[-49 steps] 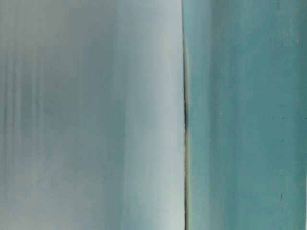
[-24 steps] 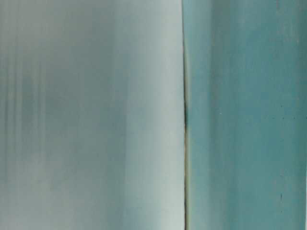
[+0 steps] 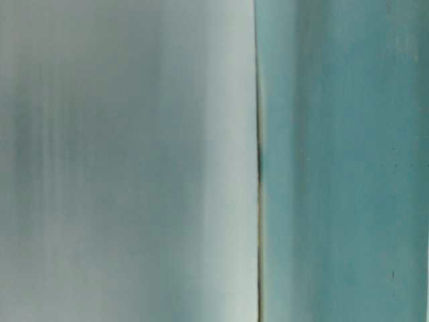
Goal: Lift the white basket with both hands.
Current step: 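Lower the held basket back onto the table with both grippers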
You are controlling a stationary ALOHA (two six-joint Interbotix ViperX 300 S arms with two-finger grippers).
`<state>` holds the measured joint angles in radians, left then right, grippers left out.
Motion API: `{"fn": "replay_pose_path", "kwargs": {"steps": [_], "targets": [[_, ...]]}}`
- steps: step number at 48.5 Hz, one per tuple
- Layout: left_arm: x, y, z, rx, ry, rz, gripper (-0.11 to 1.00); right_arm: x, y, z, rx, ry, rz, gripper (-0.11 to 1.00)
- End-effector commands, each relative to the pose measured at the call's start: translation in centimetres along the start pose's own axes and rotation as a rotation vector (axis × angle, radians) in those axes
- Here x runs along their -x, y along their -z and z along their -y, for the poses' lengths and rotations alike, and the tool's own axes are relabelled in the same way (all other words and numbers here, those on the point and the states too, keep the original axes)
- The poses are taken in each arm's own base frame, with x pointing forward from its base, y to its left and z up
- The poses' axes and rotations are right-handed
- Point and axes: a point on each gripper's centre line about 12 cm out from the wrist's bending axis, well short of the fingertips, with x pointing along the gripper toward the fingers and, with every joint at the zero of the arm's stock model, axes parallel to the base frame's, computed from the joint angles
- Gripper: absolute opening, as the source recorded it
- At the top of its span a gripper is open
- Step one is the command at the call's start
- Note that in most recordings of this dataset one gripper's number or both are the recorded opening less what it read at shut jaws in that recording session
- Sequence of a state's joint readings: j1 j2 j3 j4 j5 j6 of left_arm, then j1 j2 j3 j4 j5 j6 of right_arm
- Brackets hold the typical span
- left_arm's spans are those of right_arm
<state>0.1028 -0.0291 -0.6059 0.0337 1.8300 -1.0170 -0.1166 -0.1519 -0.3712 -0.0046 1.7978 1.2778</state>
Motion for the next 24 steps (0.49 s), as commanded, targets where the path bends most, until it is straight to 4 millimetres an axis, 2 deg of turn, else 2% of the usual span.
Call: {"fn": "replay_pose_path", "kwargs": {"steps": [1,6,11,16,24], "targets": [[-0.8,0.2,0.3,-0.095,0.052,0.03,-0.04,-2.5,1.0,-0.2,0.16,0.008,-0.021,0.18],[-1.9,0.4,-0.3,-0.081,0.083,0.059,-0.04,-4.2,1.1,0.3,0.124,-0.033,-0.011,0.18],[-4.4,0.9,-1.3,-0.043,0.095,0.068,-0.04,-5.8,1.4,1.0,0.089,-0.086,-0.001,0.18],[-6.5,1.4,-2.1,-0.011,0.116,0.078,-0.04,-8.3,2.1,1.7,0.07,-0.117,-0.028,0.18],[-9.1,2.2,-3.1,-0.003,0.155,0.099,-0.04,-11.6,2.5,1.6,0.051,-0.157,-0.049,0.18]]}}
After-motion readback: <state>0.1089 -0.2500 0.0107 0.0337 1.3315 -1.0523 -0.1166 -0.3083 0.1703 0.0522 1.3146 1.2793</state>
